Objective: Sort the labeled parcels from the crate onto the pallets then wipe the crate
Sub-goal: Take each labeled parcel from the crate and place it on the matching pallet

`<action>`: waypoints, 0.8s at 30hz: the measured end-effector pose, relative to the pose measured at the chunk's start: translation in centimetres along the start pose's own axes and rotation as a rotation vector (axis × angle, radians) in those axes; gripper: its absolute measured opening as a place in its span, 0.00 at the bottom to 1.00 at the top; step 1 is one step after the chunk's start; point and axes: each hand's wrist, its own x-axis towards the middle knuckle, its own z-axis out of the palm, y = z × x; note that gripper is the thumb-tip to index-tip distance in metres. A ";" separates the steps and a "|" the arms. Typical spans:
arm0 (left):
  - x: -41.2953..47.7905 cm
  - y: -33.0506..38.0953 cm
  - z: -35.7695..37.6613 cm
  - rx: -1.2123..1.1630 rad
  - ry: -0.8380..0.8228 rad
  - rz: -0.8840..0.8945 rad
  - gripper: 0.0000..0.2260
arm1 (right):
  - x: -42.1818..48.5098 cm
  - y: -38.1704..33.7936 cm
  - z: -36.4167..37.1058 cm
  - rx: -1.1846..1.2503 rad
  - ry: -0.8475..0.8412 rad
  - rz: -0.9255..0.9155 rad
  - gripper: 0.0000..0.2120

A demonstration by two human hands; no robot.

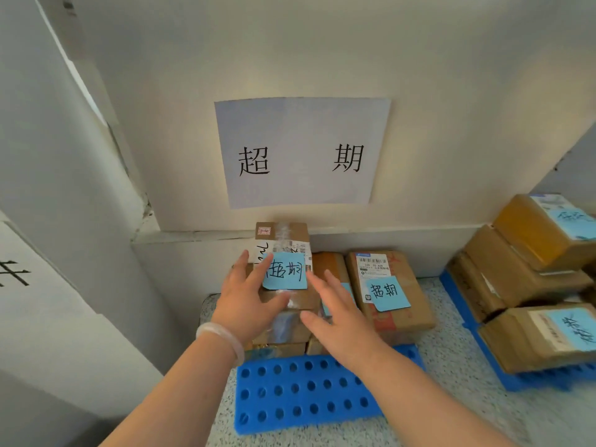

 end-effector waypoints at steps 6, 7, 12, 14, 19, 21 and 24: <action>-7.3 7.6 3.9 0.252 0.065 0.326 0.35 | -10.4 5.2 -3.0 -0.239 0.116 -0.008 0.41; -8.6 9.0 5.3 0.274 0.034 0.374 0.36 | -12.4 6.3 -3.8 -0.277 0.146 0.009 0.42; -15.5 16.5 12.8 0.254 -0.109 0.541 0.37 | -23.7 12.0 -7.7 -0.355 0.286 0.164 0.41; -18.5 20.2 15.8 0.273 -0.166 0.601 0.38 | -28.7 14.3 -9.5 -0.330 0.328 0.221 0.42; -27.7 30.6 23.4 0.277 -0.315 0.805 0.38 | -42.9 18.9 -14.7 -0.344 0.444 0.414 0.43; -32.0 34.8 26.5 0.277 -0.379 0.904 0.38 | -49.1 20.8 -16.4 -0.366 0.497 0.515 0.45; -38.6 40.6 30.4 0.269 -0.465 1.042 0.38 | -57.8 23.1 -18.0 -0.370 0.556 0.656 0.48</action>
